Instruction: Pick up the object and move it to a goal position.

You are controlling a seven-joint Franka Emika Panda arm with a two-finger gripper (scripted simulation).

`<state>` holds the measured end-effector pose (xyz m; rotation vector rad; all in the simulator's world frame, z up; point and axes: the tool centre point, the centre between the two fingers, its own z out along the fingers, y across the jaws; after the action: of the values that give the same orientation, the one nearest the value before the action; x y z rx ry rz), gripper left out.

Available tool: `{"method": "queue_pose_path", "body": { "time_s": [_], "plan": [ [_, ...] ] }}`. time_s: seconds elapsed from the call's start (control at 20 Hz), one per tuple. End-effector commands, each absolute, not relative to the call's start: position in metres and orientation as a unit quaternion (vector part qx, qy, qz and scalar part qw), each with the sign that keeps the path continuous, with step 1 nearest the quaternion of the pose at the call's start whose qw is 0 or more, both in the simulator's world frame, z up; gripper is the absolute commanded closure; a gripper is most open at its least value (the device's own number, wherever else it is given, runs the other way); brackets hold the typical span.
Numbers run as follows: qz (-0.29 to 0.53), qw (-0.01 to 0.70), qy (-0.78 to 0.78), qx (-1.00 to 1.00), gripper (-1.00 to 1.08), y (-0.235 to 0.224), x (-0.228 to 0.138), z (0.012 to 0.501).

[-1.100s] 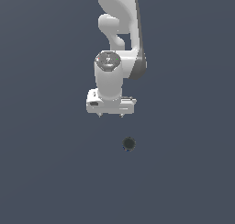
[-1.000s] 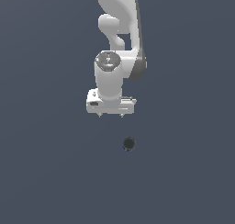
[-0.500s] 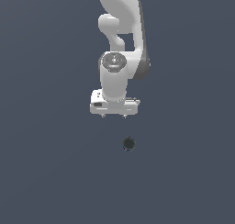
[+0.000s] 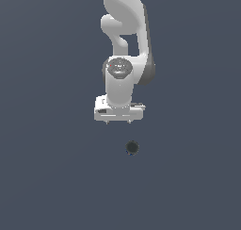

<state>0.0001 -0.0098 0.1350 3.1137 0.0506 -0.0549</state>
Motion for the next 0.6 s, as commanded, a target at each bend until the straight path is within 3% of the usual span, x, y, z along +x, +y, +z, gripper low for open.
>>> {"method": "queue_pose_path", "body": {
  "time_s": [0.0, 0.55],
  "plan": [
    [-0.017, 0.013, 0.03, 0.999, -0.92, -0.005, 0.007, 0.13],
    [-0.006, 0.006, 0.124, 0.992, -0.92, 0.035, 0.055, 0.089]
  ]
}}
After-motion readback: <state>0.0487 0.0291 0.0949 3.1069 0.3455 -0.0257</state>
